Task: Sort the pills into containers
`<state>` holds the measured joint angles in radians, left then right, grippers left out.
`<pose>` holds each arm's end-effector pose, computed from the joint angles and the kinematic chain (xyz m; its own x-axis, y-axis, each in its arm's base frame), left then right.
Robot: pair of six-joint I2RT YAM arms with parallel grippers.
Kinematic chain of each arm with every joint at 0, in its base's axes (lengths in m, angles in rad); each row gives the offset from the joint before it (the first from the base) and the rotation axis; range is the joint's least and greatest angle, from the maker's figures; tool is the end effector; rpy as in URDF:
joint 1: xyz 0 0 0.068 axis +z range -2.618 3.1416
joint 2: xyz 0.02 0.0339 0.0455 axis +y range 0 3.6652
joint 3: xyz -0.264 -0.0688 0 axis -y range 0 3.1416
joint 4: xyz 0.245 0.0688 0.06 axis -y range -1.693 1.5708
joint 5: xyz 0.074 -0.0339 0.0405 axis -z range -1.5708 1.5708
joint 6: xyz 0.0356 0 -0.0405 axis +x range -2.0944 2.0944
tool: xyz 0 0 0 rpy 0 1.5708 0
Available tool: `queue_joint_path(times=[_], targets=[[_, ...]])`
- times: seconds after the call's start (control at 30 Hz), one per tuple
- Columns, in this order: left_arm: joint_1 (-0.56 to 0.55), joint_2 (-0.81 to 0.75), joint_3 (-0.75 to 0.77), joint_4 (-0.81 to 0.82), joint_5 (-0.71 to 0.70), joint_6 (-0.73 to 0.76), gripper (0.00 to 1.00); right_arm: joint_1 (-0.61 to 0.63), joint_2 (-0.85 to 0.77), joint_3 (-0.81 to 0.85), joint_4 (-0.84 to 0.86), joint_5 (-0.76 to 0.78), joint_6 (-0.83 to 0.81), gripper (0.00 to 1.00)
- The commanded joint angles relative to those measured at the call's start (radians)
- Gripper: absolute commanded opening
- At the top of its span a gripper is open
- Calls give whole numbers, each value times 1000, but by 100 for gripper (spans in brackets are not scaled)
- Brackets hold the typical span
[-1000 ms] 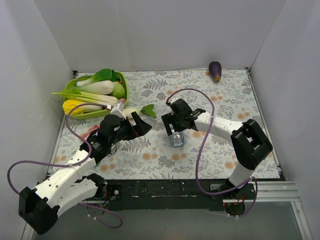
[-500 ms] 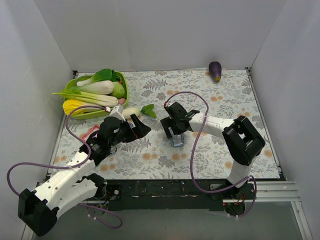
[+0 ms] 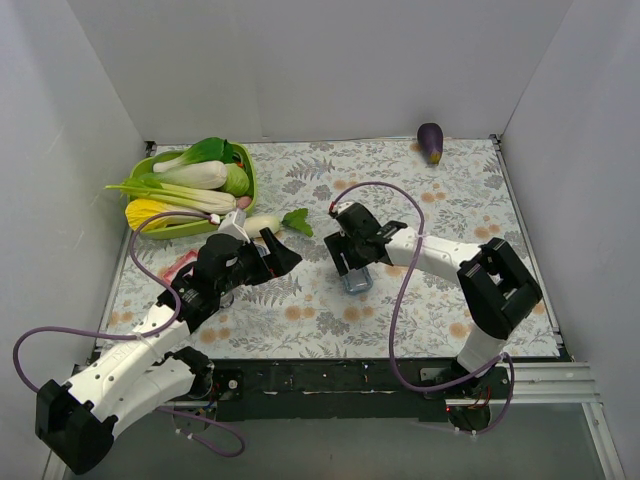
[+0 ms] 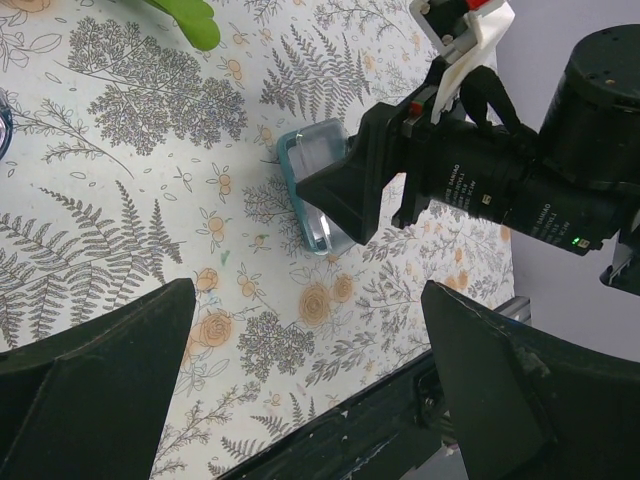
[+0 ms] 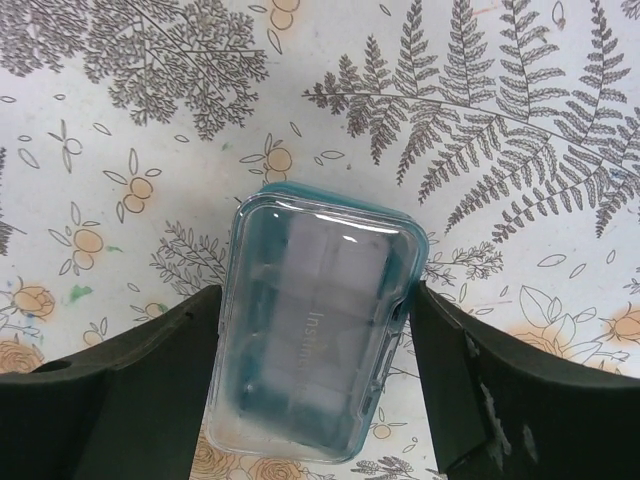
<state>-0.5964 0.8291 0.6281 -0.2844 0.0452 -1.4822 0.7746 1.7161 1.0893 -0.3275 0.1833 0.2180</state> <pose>0.1568 -0.1084 0.2669 -0.6260 -0.7777 -0.0573 -0.3319 0.3322 -0.8829 0.2582 0.2436 0.1907 -0.7018 -0.3892 -0.5967 -0.4718 0.8815 -0.0202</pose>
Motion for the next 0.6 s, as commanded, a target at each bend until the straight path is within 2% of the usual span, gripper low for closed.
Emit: queue_joint_path(times=[0.0,0.13,0.33,0.43,0.53,0.57], targets=[[6,-8,-2,8,12,-4,98,-20,-55,-11,48,-50,-22,70],[6,-4,-28,45,68,-9,98,-70,-78,-44,64,-177,-14,68],[6,11,-122,243,234,-38,98,-168,-93,-88,104,-432,3,66],[6,36,-198,419,338,-99,96,-201,-84,-95,110,-516,24,66],[6,94,-296,666,427,-205,88,-225,-73,-98,117,-576,44,66],[6,117,-316,798,455,-229,86,-228,-69,-98,117,-588,49,66]])
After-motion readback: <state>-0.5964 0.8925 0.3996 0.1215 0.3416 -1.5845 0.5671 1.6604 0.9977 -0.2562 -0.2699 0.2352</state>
